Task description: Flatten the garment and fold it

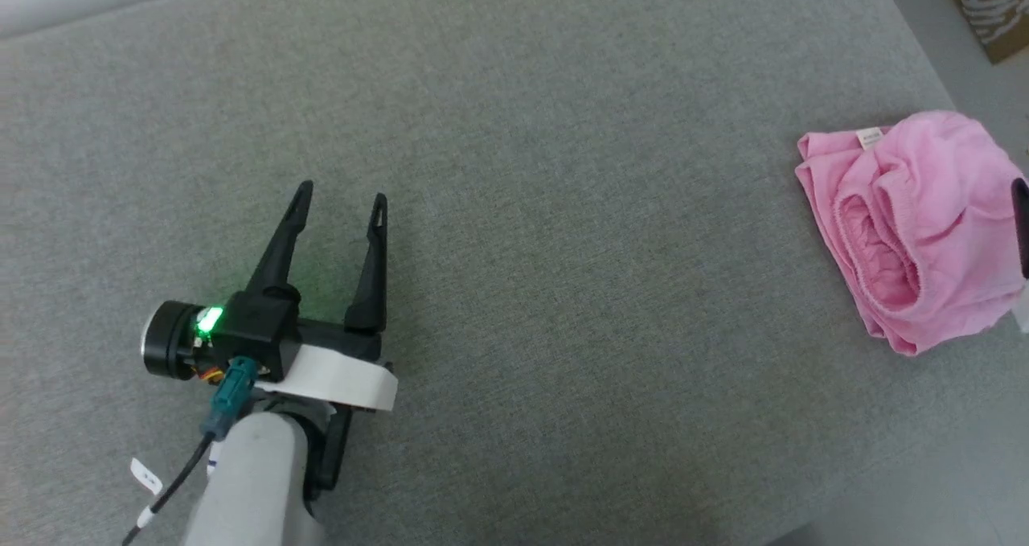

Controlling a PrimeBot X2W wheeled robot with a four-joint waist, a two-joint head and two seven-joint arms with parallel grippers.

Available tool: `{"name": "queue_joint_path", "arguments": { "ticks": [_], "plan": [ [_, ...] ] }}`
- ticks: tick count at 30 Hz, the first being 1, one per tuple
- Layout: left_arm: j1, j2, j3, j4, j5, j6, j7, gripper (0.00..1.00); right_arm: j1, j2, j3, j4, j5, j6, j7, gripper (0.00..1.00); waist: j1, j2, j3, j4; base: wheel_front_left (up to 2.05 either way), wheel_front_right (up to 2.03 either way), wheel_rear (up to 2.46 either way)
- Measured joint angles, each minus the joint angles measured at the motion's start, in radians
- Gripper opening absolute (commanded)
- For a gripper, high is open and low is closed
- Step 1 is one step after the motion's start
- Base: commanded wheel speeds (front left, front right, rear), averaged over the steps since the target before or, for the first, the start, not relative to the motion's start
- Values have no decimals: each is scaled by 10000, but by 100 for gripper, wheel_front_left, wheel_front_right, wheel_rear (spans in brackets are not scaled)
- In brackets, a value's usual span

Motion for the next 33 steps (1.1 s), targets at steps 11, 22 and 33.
{"name": "queue_joint_path", "arguments": {
  "ticks": [11, 22, 33],
  "plan": [
    [1004, -357, 46, 598, -581, 351, -94, 100, 1928, 573, 199, -1444, -188, 0, -234, 100, -3, 0, -1529, 599, 0, 0, 0],
    [1915, -405, 803, 865, -1244, 261, -94, 100, 4303, 2253, -17, -4930, -673, 0, 35, 100, -3, 0, -2780, 1980, 0, 0, 0],
    [2803, -127, 1695, 890, -1496, 61, -94, 100, 6141, 3718, -1321, -8713, -2184, 0, 732, 100, -2, -1, -3839, 2969, 0, 0, 0]
  ]
}}
